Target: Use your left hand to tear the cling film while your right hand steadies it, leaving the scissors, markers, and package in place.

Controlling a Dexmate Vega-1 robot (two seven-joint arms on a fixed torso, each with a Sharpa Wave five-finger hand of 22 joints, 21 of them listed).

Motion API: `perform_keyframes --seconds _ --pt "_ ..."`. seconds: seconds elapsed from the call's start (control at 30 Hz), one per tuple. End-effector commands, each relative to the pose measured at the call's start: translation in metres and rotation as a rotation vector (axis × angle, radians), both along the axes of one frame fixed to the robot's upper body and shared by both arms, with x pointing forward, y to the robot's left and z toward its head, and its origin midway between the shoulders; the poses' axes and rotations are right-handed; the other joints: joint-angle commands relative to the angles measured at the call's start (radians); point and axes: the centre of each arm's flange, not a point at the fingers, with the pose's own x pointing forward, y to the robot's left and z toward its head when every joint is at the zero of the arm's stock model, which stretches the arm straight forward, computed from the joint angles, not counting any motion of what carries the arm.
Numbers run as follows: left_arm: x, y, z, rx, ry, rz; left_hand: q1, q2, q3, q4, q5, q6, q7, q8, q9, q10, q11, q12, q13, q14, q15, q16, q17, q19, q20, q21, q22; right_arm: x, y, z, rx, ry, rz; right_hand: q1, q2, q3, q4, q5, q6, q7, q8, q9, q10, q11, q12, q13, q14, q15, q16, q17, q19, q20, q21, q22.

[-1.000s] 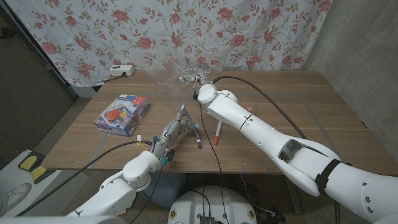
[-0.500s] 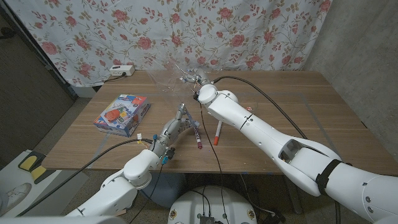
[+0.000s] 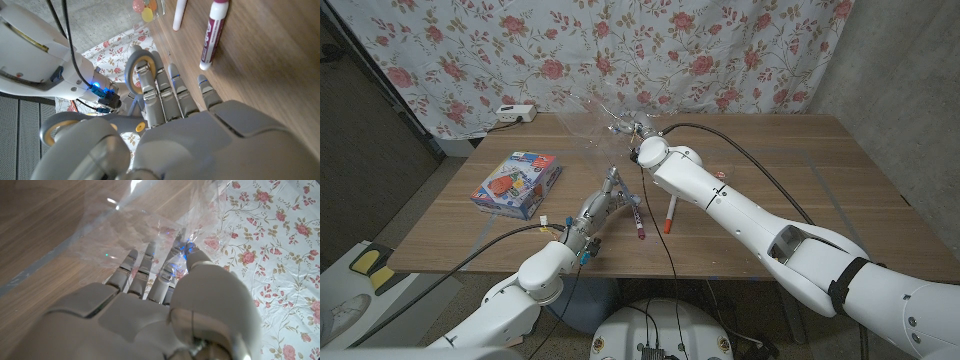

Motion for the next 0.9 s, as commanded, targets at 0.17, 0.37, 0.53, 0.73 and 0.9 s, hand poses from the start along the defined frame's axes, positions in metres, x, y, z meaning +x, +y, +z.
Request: perform_keyframes --seconds 0.17,0.37,0.53,0.73,0.9 --pt "0.0038 0.0016 -0.0006 0.0 -0.005 0.003 0.015 -0.002 -0.002 0.006 -0.003 0.007 0.004 -0.001 0.004 0.029 -0.019 0.005 0.003 0.005 -0.002 -0.002 0.001 -0.003 0.003 0.001 0.0 -0.0043 0.0012 -0.0011 -0.009 -0.006 0.002 0.007 -0.009 0.004 0.001 0.005 0.013 -0.003 -0.001 0.006 0.0 0.003 0.007 0.002 0.008 -0.165 -0.002 0.002 -0.001 0.001 0.002 0.002" --pt "0.0049 -0.0012 -0.0015 0.007 0.0 -0.013 0.016 -0.002 -0.002 0.006 -0.003 0.007 0.003 -0.001 0.005 0.03 -0.023 0.005 0.004 0.005 -0.003 -0.003 0.001 -0.003 0.003 0.001 0.0 -0.0044 -0.0007 -0.0005 -0.004 -0.006 -0.006 0.008 -0.01 0.004 0.0 0.006 0.013 -0.003 -0.002 0.006 0.002 0.003 0.009 0.0 0.008 -0.165 -0.002 0.004 -0.001 0.001 0.002 0.002" --pt "0.0049 -0.0021 -0.0011 0.009 -0.002 -0.016 0.016 -0.002 -0.002 0.006 -0.004 0.006 0.004 -0.002 0.006 0.03 -0.022 0.005 0.005 0.005 -0.004 -0.003 0.001 -0.003 0.003 0.001 0.0 -0.0046 -0.0007 -0.0001 -0.005 -0.006 -0.004 0.008 -0.01 0.004 0.0 0.007 0.013 -0.003 -0.002 0.006 0.001 0.003 0.01 0.001 0.009 -0.166 -0.002 0.005 -0.001 0.001 0.002 0.002" --pt "0.0057 -0.0009 -0.0003 0.011 -0.003 -0.014 0.016 -0.002 -0.002 0.007 -0.004 0.007 0.003 -0.002 0.007 0.028 -0.022 0.003 0.005 0.006 -0.003 -0.003 0.002 -0.003 0.003 0.001 0.0 -0.0053 -0.0003 -0.0006 -0.009 -0.008 0.0 0.007 -0.01 0.004 0.001 0.007 0.013 -0.002 -0.002 0.006 -0.001 0.003 0.011 0.001 0.01 -0.164 -0.003 0.005 -0.001 0.001 0.002 0.002" --pt "0.0071 -0.002 -0.0026 0.012 0.008 -0.025 0.016 -0.002 -0.002 0.007 -0.004 0.006 0.001 -0.003 0.008 0.028 -0.022 0.003 0.006 0.006 -0.003 -0.004 0.002 -0.003 0.003 0.001 0.0 -0.0057 -0.0002 0.0006 -0.006 -0.011 -0.005 0.008 -0.011 0.003 0.001 0.008 0.015 -0.003 -0.002 0.006 -0.001 0.002 0.012 0.0 0.01 -0.164 -0.004 0.006 0.0 0.001 0.002 0.002"
